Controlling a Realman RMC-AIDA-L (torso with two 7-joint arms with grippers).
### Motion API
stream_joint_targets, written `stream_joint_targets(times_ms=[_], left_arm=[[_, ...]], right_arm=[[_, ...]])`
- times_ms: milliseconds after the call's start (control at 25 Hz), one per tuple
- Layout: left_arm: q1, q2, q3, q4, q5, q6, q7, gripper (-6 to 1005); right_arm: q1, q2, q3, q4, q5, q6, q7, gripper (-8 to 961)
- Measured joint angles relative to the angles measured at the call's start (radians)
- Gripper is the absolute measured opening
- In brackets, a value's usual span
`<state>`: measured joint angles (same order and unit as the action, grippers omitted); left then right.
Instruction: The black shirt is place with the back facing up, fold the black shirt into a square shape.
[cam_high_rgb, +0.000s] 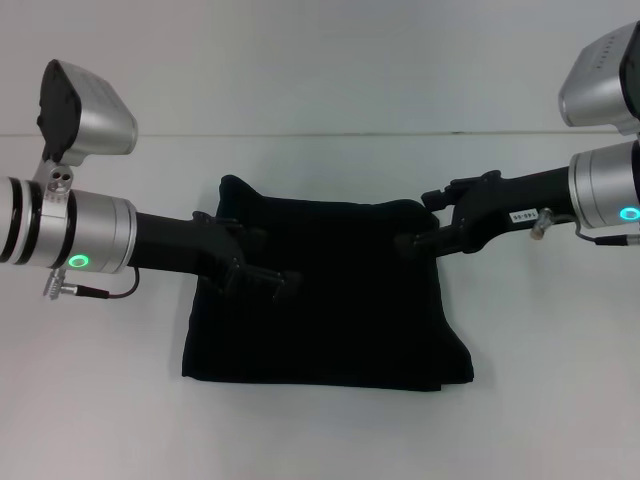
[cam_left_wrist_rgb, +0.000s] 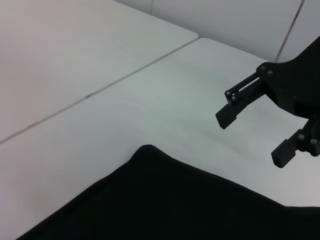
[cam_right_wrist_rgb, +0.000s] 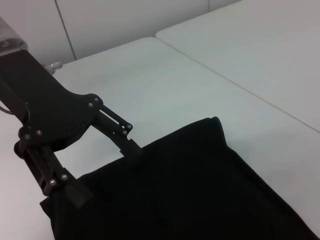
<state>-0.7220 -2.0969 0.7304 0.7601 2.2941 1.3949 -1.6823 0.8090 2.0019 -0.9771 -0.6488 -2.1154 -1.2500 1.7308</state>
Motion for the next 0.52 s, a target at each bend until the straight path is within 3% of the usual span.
stream_joint_targets(times_ms=[520], left_arm=[[0.005, -0.002, 0.001, 0.000, -0.001, 0.006, -0.002, 891]], right_arm=[[-0.006, 0.001, 0.000, 0.000, 0.000, 0.000, -0.002, 887]])
